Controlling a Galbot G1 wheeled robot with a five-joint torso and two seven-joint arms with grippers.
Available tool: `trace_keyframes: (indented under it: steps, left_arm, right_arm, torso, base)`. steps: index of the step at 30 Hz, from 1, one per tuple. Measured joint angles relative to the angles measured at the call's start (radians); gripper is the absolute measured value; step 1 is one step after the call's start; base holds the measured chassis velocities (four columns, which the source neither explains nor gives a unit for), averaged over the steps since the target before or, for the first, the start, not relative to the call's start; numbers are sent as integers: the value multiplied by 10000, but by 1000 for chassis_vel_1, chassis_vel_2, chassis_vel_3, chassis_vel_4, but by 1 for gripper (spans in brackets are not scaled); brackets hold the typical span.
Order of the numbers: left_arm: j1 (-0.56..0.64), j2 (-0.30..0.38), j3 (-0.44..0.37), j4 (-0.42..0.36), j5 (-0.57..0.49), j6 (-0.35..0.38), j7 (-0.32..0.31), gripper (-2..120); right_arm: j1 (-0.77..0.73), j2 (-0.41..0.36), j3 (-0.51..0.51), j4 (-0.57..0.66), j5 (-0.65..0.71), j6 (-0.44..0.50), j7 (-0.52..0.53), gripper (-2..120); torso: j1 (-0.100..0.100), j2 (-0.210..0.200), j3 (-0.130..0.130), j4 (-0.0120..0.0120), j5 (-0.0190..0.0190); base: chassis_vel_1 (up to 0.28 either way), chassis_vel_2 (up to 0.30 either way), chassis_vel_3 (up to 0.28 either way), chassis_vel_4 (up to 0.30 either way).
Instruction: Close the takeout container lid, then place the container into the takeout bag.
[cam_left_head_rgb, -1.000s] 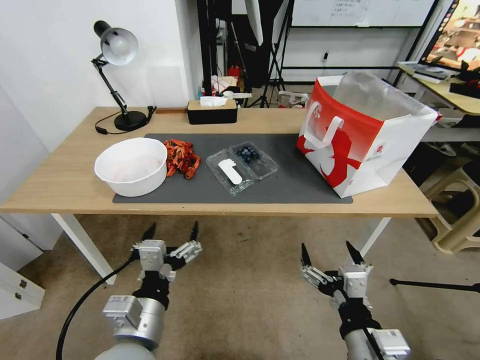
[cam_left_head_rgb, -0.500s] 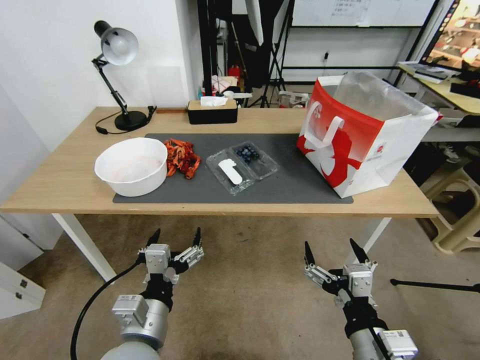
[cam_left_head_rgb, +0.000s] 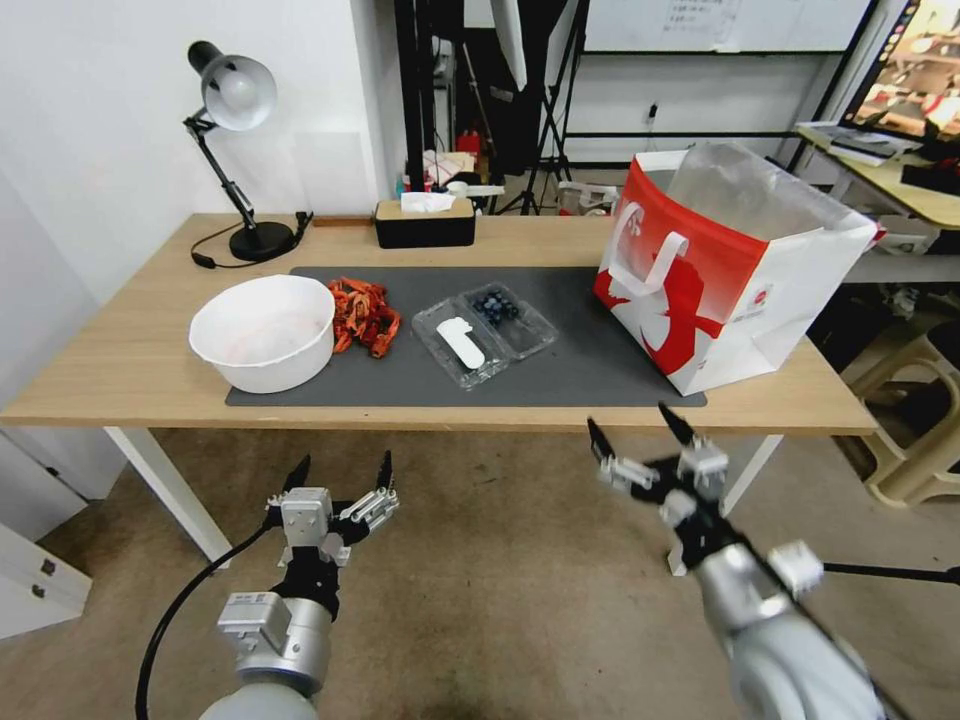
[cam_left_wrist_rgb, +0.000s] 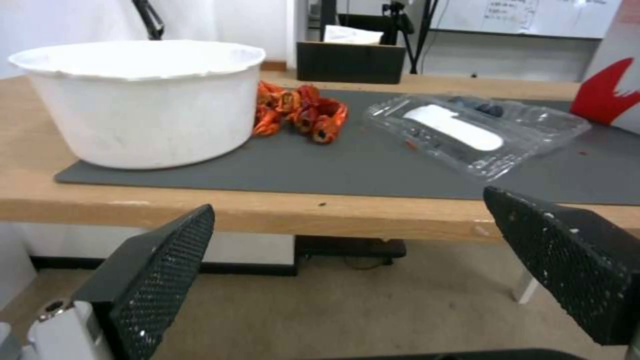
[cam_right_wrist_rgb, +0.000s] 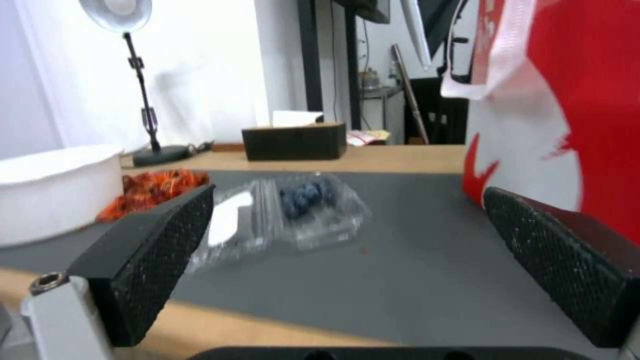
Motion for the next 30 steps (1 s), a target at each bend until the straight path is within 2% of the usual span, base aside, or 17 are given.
trace_keyframes:
  steps: [1,6,9,10,11,12,13,14,16,17,18,21,24,25,30]
  left_arm:
    - [-1,-35,-47,65,1,-83,49,100]
    - [-7,-68,-91,102,1,-130,95,100]
    - [-23,-153,-190,168,1,-177,130,100]
    - [-23,-153,-190,168,1,-177,130,100]
    - [-13,-181,-205,216,1,-231,130,100]
    - [-11,-188,-207,229,3,-248,130,100]
    - [-4,-232,-211,283,28,-311,129,100]
    - [-4,-232,-211,283,28,-311,129,100]
    - [-12,-271,-215,308,55,-335,123,100]
    - [-19,-287,-218,321,57,-354,112,100]
    - [-19,-287,-218,321,57,-354,112,100]
    - [-21,-264,-223,432,60,-455,80,100]
    - [-27,-242,-222,477,59,-485,64,100]
    - [-47,-215,-214,523,45,-504,51,100]
    - [-150,-136,-185,599,7,-500,36,100]
  right_arm:
    - [634,-383,-295,-302,443,-170,171,100]
    - [1238,-650,-582,-551,758,-372,337,100]
    - [3657,-1274,-1974,-1390,1818,-1423,1153,100]
    - [3657,-1274,-1974,-1390,1818,-1423,1153,100]
    - [4350,-1361,-2473,-1668,2146,-1966,1555,100]
    - [4526,-1378,-2609,-1740,2242,-2095,1677,100]
    - [5616,-1385,-3324,-2098,2780,-3108,2483,100]
    - [5616,-1385,-3324,-2098,2780,-3108,2483,100]
    - [6603,-1333,-3886,-2432,3100,-4030,3165,100]
    - [7279,-1296,-4234,-2631,3279,-4812,3648,100]
    - [7279,-1296,-4234,-2631,3279,-4812,3648,100]
    - [8617,-1197,-5094,-3139,3940,-6347,4713,100]
    - [8972,-1161,-5373,-3342,4179,-6833,4944,100]
    - [9356,-1099,-5716,-3614,4541,-7353,5235,100]
    - [10305,-1031,-6604,-4227,5110,-7836,5521,100]
  torso:
    - [0,0,0,-7,-1]
    - [0,1,0,-7,-6]
    - [0,0,-1,0,-5]
    - [0,0,-1,0,-5]
    - [1,0,0,-1,-3]
    - [0,0,0,0,-1]
    - [0,0,0,-5,-4]
    - [0,0,0,-5,-4]
    - [1,-1,0,0,-3]
    - [1,0,-1,-2,-4]
    - [1,0,-1,-2,-4]
    - [1,-1,-1,0,-3]
    - [1,0,-1,-3,-6]
    - [1,-1,-1,-6,0]
    - [0,-1,-1,-3,-2]
  base:
    - [0,0,0,0]
    - [0,0,0,0]
    - [0,0,0,0]
    - [0,0,0,0]
    - [0,0,0,0]
    - [0,0,0,0]
    - [0,0,0,0]
    - [0,0,0,0]
    - [0,0,0,0]
    - [0,0,0,0]
    - [0,0,0,0]
    - [0,0,0,0]
    - [0,0,0,0]
    - [0,0,0,0]
    - [0,0,0,0]
